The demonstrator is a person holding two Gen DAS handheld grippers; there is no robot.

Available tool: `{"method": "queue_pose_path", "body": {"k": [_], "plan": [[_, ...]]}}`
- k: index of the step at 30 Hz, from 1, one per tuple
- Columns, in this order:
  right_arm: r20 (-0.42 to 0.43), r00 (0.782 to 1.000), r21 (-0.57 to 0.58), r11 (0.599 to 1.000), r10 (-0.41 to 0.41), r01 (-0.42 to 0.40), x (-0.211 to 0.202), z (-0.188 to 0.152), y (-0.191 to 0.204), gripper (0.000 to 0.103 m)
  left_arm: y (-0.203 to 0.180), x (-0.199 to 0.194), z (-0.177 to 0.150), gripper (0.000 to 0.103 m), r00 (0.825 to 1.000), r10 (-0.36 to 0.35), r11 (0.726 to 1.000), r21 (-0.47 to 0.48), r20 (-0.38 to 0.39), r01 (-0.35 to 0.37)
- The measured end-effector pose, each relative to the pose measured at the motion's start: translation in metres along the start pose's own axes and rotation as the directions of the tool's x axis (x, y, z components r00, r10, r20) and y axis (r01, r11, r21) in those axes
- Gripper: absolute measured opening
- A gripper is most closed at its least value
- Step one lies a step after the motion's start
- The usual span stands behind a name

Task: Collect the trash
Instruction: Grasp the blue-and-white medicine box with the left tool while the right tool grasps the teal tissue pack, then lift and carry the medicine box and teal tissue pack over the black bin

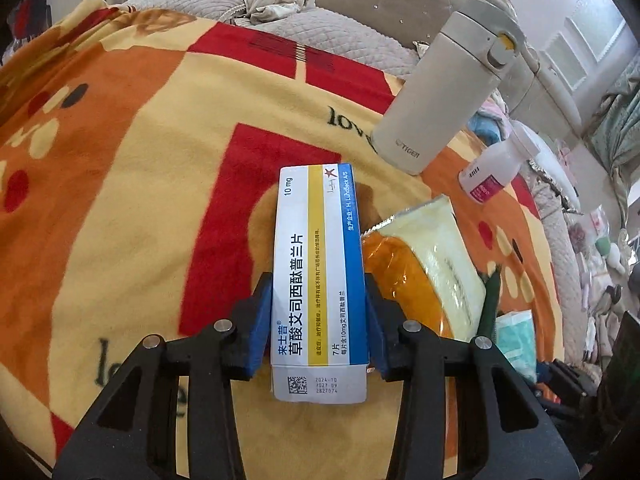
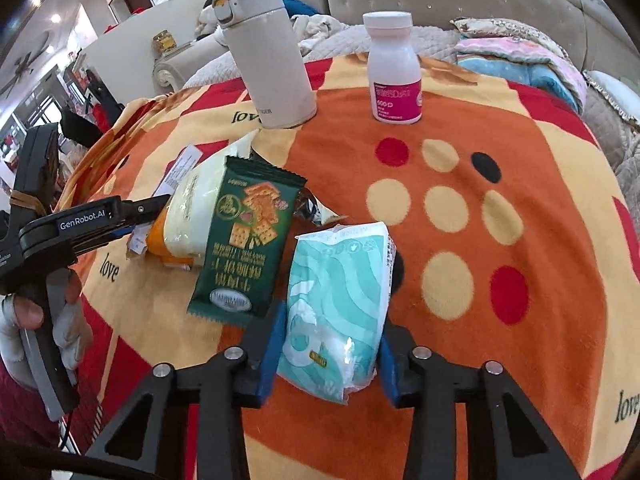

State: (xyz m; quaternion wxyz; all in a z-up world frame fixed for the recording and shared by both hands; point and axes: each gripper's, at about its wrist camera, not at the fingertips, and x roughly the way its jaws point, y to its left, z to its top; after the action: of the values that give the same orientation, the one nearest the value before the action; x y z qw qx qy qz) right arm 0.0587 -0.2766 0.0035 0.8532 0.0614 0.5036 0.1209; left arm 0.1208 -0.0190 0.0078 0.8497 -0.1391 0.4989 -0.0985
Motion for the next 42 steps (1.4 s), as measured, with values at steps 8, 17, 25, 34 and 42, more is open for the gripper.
{"method": "queue_pose_path", "body": {"k": [8, 17, 25, 34, 42], "plan": [[0.027, 1.000, 0.016, 1.000, 0.009, -0.010, -0.033, -0.028, -0.017, 0.036, -0.003, -0.048, -0.026, 0.040, 0.998, -0.010, 1.000, 0.020, 0.061, 0.008], [0.043, 0.999, 0.043, 0.999, 0.007, -0.009, -0.063, -0.061, -0.029, 0.036, -0.053, -0.071, -0.074, 0.040, 0.997, -0.036, 0.988, 0.150, 0.069, 0.026], [0.065, 0.998, 0.079, 0.997, -0.013, 0.008, -0.086, -0.085, -0.045, 0.036, -0.102, -0.071, -0.106, 0.040, 0.996, -0.070, 0.970, 0.235, 0.047, 0.057], [0.084, 0.996, 0.142, 0.989, -0.040, 0.028, -0.107, -0.106, -0.073, 0.036, -0.157, -0.059, -0.132, 0.040, 0.994, -0.107, 0.939, 0.328, 0.001, 0.101], [0.102, 0.991, 0.213, 0.975, -0.085, 0.062, -0.128, -0.120, -0.107, 0.036, -0.200, -0.050, -0.148, 0.040, 0.989, -0.143, 0.910, 0.389, -0.038, 0.146]]}}
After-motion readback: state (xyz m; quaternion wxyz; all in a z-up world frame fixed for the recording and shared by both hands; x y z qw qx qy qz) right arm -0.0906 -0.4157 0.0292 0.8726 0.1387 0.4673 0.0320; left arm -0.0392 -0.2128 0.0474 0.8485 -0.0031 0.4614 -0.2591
